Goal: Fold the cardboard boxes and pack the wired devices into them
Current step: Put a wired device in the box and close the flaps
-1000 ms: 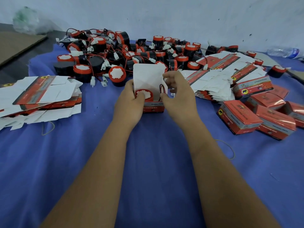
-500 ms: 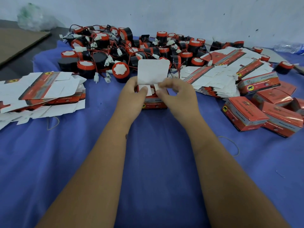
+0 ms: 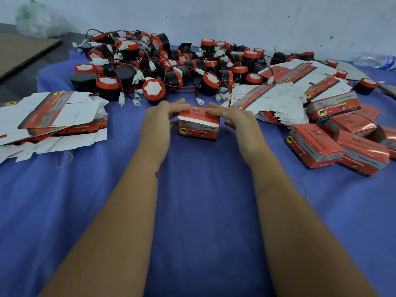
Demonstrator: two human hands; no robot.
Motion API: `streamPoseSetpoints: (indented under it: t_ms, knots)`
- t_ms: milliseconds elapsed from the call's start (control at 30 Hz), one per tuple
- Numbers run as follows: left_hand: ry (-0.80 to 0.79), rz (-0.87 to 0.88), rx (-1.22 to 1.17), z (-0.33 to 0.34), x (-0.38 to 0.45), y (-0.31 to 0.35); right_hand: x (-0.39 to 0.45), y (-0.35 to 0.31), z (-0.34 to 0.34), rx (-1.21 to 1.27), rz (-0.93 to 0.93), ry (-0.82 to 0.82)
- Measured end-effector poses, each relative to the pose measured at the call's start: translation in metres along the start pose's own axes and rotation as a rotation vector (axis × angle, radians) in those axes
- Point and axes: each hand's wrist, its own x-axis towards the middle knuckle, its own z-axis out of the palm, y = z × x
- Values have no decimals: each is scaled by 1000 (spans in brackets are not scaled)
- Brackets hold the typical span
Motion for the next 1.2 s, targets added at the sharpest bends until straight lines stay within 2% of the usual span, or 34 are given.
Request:
streamPoseSetpoints:
  t_ms: [133, 267, 367, 533, 633, 867, 1033, 1100, 1200]
  knots:
    - [-195, 218, 435, 0, -7, -9, 1, 10, 0, -310, -107, -92]
    - [-212, 332, 572, -3, -4, -10, 3, 11, -1, -389, -168, -66]
    - [-200, 382, 577, -2, -5, -11, 4, 10, 1, -445, -194, -23]
    - [-187, 308, 467, 0, -8, -6, 3, 8, 1, -473, -207, -28]
    - [-140, 322, 488, -1, -8, -5, 1, 6, 2, -366, -211, -4]
    - [-60, 329, 350, -2, -10, -3, -1, 2, 2, -170, -208, 24]
    - [-41, 311, 279, 0, -12, -3, -2, 2, 6, -291, -255, 124]
    - [-46, 318, 308, 1, -13, -4, -1, 2, 6, -356, -273, 196]
    - [-46, 370, 421, 2, -14, -5, 0, 2, 6, -391, -278, 208]
